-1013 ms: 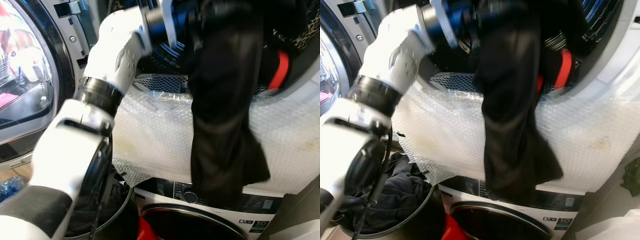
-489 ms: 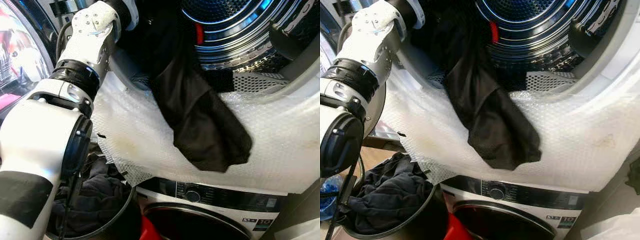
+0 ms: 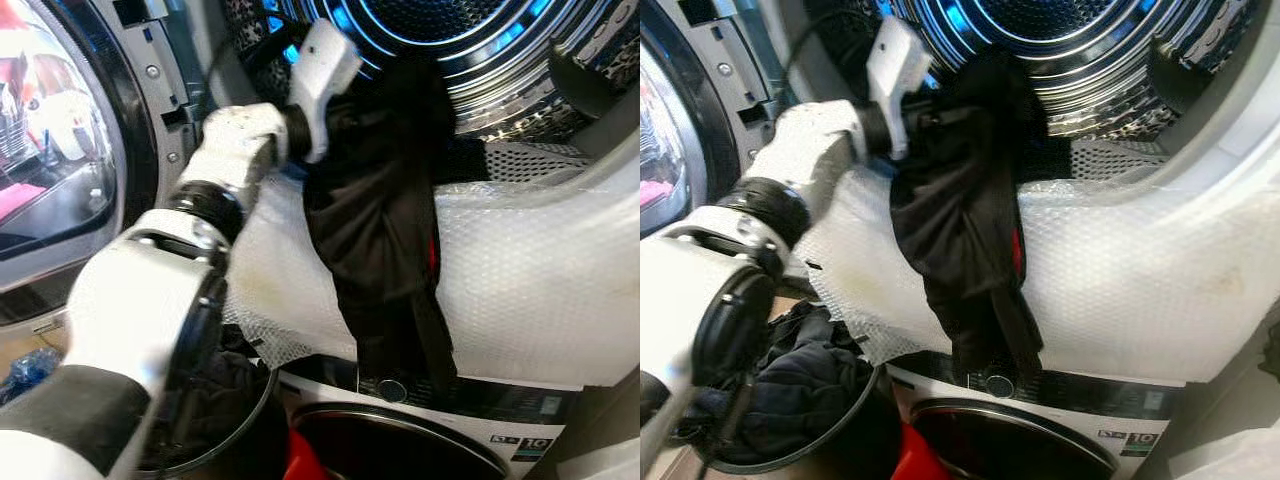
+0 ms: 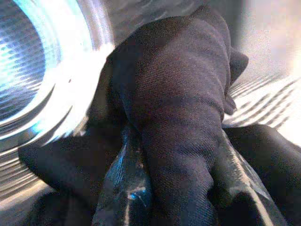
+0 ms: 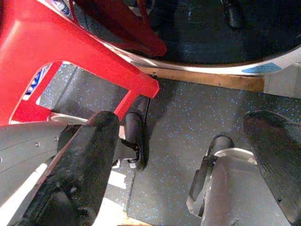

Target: Clothes washing

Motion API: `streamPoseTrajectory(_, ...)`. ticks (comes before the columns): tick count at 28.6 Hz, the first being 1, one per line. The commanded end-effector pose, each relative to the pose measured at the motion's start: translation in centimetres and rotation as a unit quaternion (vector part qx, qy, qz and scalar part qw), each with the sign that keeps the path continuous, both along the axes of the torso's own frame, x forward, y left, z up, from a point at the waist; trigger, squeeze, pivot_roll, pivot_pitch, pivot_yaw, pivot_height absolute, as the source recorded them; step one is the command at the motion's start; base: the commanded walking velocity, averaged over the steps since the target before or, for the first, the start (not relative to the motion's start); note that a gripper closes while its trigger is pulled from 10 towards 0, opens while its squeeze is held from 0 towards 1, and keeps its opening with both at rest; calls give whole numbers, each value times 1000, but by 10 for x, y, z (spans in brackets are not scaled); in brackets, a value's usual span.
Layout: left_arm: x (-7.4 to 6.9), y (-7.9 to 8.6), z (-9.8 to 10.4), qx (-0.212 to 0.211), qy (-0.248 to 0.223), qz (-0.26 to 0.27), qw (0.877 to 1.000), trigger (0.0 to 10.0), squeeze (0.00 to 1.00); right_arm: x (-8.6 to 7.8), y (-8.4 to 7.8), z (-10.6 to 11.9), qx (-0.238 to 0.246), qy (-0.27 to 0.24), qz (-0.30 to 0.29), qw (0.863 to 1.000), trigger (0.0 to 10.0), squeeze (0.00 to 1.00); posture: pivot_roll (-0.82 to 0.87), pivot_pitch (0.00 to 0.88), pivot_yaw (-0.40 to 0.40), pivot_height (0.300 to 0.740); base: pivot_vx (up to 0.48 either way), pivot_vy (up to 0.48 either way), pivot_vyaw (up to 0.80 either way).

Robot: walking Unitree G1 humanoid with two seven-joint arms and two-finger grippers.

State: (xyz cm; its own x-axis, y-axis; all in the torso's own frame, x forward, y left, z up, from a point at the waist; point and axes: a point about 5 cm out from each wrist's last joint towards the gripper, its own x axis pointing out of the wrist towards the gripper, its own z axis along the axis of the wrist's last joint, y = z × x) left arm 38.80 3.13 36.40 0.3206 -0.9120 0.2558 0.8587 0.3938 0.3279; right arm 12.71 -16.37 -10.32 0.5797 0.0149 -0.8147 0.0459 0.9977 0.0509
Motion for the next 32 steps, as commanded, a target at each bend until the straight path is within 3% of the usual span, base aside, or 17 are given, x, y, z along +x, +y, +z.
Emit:
streamPoseTrajectory(1, -13, -16, 27, -25, -37, -52, 998, 10000, 0, -28, -5, -8, -5, 44, -18, 999, 10000, 0, -73, 55, 141, 740, 0, 0, 0)
streamPoseTrajectory(3, -23, -32, 41, -57, -45, -84, 994, 10000, 0, -28, -9, -8, -10, 41, -18, 999, 10000, 0, -71, 56, 132, 740, 0, 0, 0)
streamPoseTrajectory(5, -27, -37, 48, -73, -49, -94, 992, 10000, 0, -26, -10, -7, -11, 39, -18, 999, 10000, 0, -70, 55, 131, 740, 0, 0, 0)
streamPoseTrajectory(9, -24, -41, 55, -87, -57, -27, 994, 10000, 0, -21, -5, -6, -8, 32, -8, 999, 10000, 0, -74, 53, 132, 740, 0, 0, 0)
streamPoseTrajectory(16, -10, -14, 56, -113, -35, 50, 992, 10000, 0, 6, 4, 5, 35, -31, 57, 997, 10000, 0, -81, 41, 132, 740, 0, 0, 0)
streamPoseTrajectory(23, -6, -8, 50, -93, -39, 67, 993, 10000, 0, 17, -18, 14, 57, -61, 89, 993, 10000, 0, -82, 18, 112, 740, 0, 0, 0)
streamPoseTrajectory(25, -5, -6, 45, -81, -39, 67, 994, 10000, 0, 12, -22, 20, 134, -72, 169, 974, 10000, 0, -80, 18, 104, 740, 0, 0, 0)
streamPoseTrajectory(29, -4, -5, 43, -79, -37, 68, 994, 10000, 0, 9, -28, 27, 167, -77, 215, 959, 10000, 0, -80, 21, 99, 740, 0, 0, 0)
streamPoseTrajectory(30, -4, -5, 42, -75, -37, 69, 994, 10000, 0, 4, -31, 30, 185, -64, 262, 945, 10000, 0, -83, 23, 97, 740, 0, 0, 0)
streamPoseTrajectory(32, -3, -6, 42, -74, -37, 70, 994, 10000, 0, -1, -32, 33, 204, -53, 294, 932, 10000, 0, -84, 22, 96, 740, 0, 0, 0)
